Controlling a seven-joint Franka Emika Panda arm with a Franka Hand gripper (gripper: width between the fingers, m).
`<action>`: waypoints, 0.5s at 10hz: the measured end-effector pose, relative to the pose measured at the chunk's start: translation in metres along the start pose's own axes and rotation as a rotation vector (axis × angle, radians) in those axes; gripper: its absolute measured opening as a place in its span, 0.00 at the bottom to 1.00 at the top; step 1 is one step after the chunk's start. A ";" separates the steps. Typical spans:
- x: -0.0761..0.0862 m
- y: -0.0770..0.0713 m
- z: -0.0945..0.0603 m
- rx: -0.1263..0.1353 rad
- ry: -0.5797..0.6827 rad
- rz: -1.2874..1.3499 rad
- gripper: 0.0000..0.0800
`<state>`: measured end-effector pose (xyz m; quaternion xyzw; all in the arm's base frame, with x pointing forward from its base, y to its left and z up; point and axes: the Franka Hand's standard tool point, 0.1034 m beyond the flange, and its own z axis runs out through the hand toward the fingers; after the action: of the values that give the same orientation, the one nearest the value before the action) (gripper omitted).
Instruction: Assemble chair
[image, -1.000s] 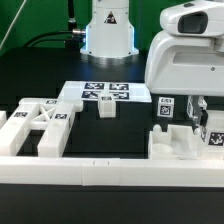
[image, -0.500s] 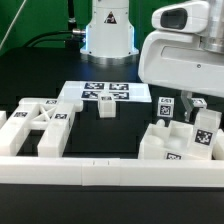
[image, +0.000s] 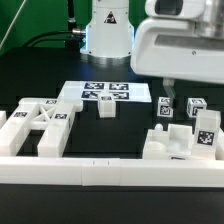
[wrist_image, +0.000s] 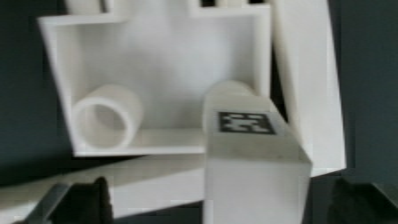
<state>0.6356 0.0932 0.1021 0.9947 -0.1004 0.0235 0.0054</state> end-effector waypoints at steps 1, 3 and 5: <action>-0.005 0.014 -0.017 0.012 0.005 -0.078 0.80; -0.012 0.022 -0.022 0.011 0.000 -0.073 0.81; -0.012 0.022 -0.021 0.010 -0.002 -0.073 0.81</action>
Offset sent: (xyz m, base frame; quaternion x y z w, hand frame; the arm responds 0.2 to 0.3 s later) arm 0.0000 0.0000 0.0000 0.0000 0.0000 0.0000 1.0000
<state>0.6185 0.0740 0.1223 0.9977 -0.0639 0.0228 0.0012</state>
